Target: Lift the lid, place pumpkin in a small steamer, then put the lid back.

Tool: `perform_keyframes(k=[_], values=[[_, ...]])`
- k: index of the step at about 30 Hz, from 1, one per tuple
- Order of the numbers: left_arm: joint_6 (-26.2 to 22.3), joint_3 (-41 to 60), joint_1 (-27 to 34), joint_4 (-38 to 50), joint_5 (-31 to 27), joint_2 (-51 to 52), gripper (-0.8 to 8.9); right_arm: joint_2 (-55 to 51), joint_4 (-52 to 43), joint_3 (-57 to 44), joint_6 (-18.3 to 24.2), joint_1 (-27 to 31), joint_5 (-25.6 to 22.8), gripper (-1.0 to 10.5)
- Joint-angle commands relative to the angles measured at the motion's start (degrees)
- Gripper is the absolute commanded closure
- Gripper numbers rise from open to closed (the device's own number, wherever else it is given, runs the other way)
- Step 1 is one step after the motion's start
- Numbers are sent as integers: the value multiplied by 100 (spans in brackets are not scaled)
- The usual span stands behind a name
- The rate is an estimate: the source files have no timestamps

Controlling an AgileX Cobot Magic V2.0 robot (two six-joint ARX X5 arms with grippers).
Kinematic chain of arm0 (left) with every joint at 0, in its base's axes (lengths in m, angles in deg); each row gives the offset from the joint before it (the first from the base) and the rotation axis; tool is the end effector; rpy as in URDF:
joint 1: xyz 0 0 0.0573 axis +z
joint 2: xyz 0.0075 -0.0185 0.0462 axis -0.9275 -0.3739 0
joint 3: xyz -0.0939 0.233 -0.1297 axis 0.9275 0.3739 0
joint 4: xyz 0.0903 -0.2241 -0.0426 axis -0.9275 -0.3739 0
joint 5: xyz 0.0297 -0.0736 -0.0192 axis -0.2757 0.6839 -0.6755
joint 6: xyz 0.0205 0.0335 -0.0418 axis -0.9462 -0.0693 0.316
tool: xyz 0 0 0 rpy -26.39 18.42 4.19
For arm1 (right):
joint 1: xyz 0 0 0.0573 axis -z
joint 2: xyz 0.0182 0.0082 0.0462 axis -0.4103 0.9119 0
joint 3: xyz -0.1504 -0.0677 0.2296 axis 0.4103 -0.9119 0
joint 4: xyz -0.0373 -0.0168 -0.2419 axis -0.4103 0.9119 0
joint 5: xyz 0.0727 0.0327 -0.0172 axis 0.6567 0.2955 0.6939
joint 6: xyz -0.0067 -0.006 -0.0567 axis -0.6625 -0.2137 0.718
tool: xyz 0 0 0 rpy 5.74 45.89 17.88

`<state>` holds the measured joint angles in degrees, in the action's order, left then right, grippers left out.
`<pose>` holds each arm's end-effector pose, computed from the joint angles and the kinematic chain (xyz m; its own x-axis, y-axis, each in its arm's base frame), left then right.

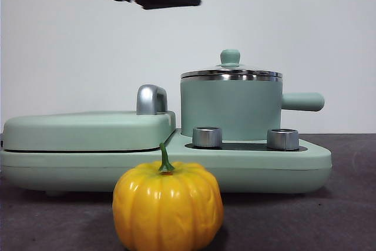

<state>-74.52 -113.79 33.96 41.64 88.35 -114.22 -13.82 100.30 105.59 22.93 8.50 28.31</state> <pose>0.2780 -0.2051 0.3305 0.5281 -0.8432 -0.1004 0.8483 0.5293 0.0171 0.1161 0.0473 0.3250 0.6746 0.6108 -0.4145 -0.6763 0.7364 -0.0157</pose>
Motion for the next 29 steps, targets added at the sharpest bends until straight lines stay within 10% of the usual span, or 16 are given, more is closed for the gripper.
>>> perform_keyframes(k=[1, 29], values=[[37, -393, -114, 35, -26, -409, 567, 24, -50, 101, 26, -26, 7, 706], [-363, -876, -243, -33, -28, -1666, 564, 24, -44, 101, -17, -26, 7, 707]])
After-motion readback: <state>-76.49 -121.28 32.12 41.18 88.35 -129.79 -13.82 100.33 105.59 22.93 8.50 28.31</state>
